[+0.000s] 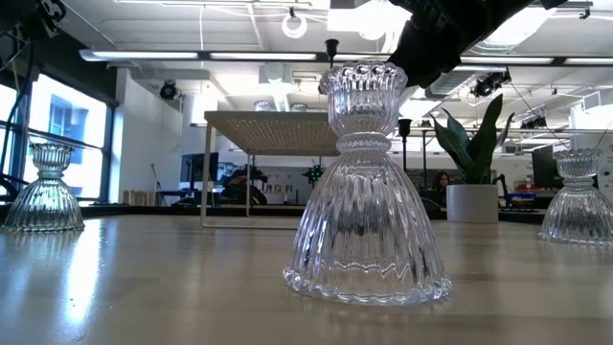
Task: Pick & Place candle stick holders
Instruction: Put the bottom black candle holder on the shelf aligned with the other black candle holder
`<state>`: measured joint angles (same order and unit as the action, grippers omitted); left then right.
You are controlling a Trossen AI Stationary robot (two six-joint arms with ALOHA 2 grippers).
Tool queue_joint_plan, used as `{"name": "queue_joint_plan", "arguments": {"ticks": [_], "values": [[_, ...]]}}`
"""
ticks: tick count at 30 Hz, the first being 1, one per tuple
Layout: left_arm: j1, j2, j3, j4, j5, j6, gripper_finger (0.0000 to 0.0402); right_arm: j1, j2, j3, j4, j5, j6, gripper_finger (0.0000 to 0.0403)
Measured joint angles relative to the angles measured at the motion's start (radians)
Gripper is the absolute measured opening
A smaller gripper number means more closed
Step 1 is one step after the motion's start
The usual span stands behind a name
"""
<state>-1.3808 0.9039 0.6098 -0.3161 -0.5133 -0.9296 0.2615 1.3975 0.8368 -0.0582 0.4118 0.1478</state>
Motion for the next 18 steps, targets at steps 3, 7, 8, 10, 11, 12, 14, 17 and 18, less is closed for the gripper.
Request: {"name": "queue_joint_plan", "arguments": {"ticks": [3,7,8,10,11,12,14,17,18], "values": [[0.000,0.000,0.000,0.001,0.039,-0.030,0.0146,0.000,0.000,0.000,0.000,0.000,0.000,0.0001],[0.000,0.000,0.000,0.001,0.057,-0.055,0.0146,0.000,0.000,0.000,0.000,0.000,0.000,0.0001],[0.000,0.000,0.000,0.000,0.053,-0.055,0.0146,0.000,0.000,0.000,0.000,0.000,0.000,0.0001],[0.000,0.000,0.000,0.000,0.029,-0.040,0.0146,0.000,0.000,0.000,0.000,0.000,0.000,0.0001],[0.000,0.000,0.000,0.000,0.014,-0.033,0.0146,0.000,0.000,0.000,0.000,0.000,0.000,0.0001],[0.000,0.000,0.000,0.000,0.004,-0.021,0.0146,0.000,0.000,0.000,0.000,0.000,0.000,0.0002],[0.000,0.000,0.000,0.001,-0.007,0.003,0.0146,0.000,0.000,0.000,0.000,0.000,-0.001,0.0002],[0.000,0.000,-0.001,0.006,-0.047,0.031,0.0146,0.000,0.000,0.000,0.000,0.000,-0.003,0.0001],[0.000,0.000,-0.001,0.012,-0.054,0.040,0.0146,0.000,0.000,0.000,0.000,0.000,-0.004,0.0001]]}}
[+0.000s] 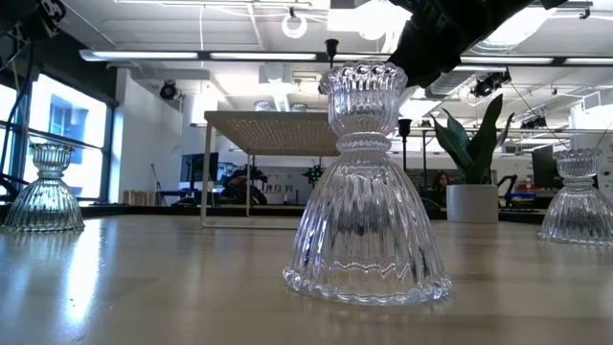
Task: Pick & Place candle stick holders
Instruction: Put the bottom black candle holder on the shelf aligned with the other black candle holder
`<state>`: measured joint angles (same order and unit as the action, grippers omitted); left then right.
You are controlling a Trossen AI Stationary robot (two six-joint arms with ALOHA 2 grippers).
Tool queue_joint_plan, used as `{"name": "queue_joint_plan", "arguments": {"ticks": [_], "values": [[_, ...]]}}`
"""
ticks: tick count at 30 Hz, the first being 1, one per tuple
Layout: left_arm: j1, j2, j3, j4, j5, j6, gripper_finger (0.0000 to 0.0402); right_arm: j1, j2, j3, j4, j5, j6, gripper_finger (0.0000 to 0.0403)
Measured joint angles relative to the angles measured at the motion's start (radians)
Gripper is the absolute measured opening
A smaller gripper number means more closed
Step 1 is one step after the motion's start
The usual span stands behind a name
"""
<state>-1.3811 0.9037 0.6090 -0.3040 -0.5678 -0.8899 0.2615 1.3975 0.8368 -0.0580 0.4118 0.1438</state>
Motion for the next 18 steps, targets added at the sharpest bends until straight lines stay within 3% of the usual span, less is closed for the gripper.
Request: {"name": "queue_joint_plan", "arguments": {"ticks": [7,18], "values": [[0.000,0.000,0.000,0.006,-0.061,0.027,0.0125,0.000,0.000,0.000,0.003,0.000,-0.007,0.0001],[0.000,0.000,-0.001,0.008,-0.168,0.101,0.0021,0.000,0.000,0.000,0.003,0.000,-0.007,0.0002]]}}
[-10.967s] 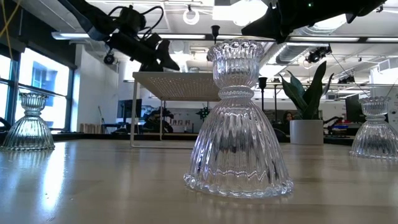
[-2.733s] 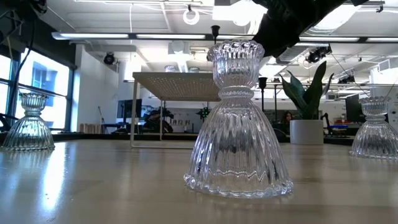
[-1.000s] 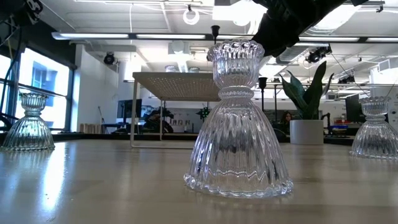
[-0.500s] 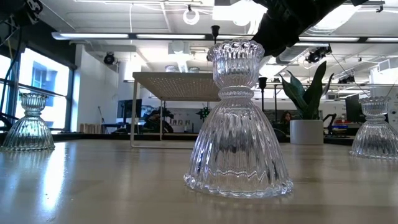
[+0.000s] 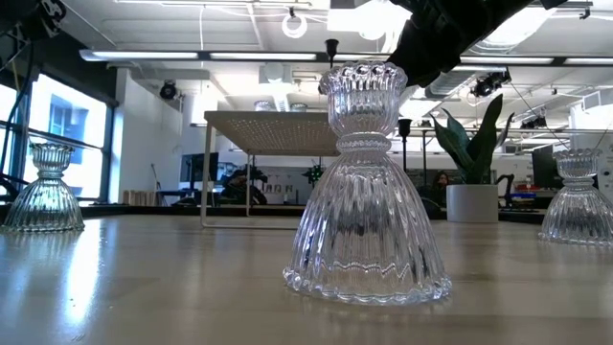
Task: Pick & Place candle stick holders
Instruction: Put the bottom black candle holder on the shelf aligned with the other black candle holder
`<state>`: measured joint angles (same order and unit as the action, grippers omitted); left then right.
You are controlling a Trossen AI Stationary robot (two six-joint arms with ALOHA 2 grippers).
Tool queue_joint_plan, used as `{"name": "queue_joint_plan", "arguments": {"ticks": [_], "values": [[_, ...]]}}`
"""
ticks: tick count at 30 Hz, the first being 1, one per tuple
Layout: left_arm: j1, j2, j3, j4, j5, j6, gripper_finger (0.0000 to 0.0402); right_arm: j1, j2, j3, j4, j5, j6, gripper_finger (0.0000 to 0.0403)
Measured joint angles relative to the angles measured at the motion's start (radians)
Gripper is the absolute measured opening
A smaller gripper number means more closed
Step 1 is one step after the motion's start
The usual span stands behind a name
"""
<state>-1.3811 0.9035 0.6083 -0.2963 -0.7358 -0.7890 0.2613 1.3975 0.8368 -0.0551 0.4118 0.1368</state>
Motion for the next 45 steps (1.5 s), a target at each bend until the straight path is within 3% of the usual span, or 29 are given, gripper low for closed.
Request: {"name": "queue_joint_plan", "arguments": {"ticks": [8,13,16,20,24,29,33,39,45], "values": [[0.013,-0.019,0.000,0.026,-0.214,0.107,0.0023,0.000,0.000,0.000,0.001,0.000,0.000,0.0001],[0.144,-0.070,0.000,0.068,-0.253,0.248,0.0009,0.000,0.000,0.000,0.009,0.001,-0.002,0.0002],[0.275,-0.096,0.000,0.154,-0.165,0.402,0.0008,0.000,0.000,0.000,0.015,0.001,-0.007,0.0001],[0.490,-0.113,0.000,0.290,0.069,0.575,0.0014,0.000,0.000,0.000,0.016,0.000,-0.007,0.0002],[0.714,-0.093,0.000,0.333,0.256,0.655,0.0014,0.000,0.000,0.000,0.016,0.000,-0.014,0.0001],[0.970,0.008,0.000,0.417,0.465,0.683,0.0015,0.000,0.000,0.000,0.015,0.000,-0.014,0.0001],[1.107,0.134,0.000,0.590,0.612,0.721,0.0015,0.000,0.000,0.000,0.015,0.000,-0.018,0.0002],[1.249,0.343,0.000,0.788,0.690,0.742,0.0015,0.000,0.000,0.000,0.015,0.000,-0.026,0.0001],[1.340,0.471,0.000,0.929,0.731,0.736,0.0016,0.000,0.000,0.000,0.015,0.000,-0.026,0.0001]]}}
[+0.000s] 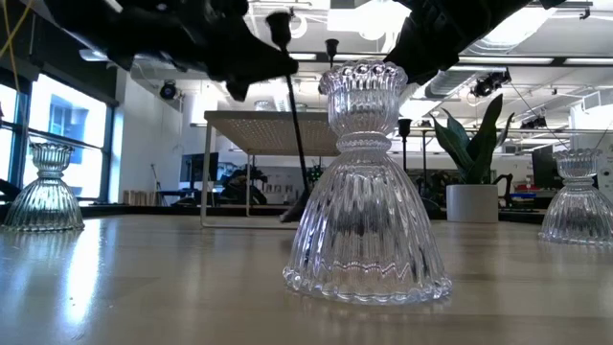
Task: Pick & Place candle stick holders
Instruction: Put the bottom black candle holder on the shelf aligned with the other black candle holder
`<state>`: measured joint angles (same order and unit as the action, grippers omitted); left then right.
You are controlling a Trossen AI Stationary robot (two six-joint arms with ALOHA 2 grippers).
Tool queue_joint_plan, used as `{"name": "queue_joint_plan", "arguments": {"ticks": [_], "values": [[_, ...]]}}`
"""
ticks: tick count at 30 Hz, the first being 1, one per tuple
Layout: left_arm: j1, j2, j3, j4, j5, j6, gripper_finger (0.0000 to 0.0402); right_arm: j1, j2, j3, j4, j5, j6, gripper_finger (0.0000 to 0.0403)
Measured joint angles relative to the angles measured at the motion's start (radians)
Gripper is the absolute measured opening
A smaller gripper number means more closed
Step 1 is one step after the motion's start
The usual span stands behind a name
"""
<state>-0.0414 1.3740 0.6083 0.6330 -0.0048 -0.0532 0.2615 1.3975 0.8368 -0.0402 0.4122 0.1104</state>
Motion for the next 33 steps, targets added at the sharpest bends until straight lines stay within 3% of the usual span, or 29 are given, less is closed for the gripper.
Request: {"name": "queue_joint_plan", "arguments": {"ticks": [18,29,33], "values": [[0.035,0.050,0.002,0.022,0.063,-0.029,0.0020,0.000,0.000,0.000,0.001,0.000,-0.007,0.0002],[0.035,0.040,0.000,0.013,0.138,-0.056,0.0120,0.000,0.000,0.000,0.000,-0.019,-0.007,0.0001],[0.035,-0.018,0.001,-0.025,0.153,-0.004,0.0143,0.002,-0.004,0.000,-0.005,-0.019,-0.007,0.0002]]}}
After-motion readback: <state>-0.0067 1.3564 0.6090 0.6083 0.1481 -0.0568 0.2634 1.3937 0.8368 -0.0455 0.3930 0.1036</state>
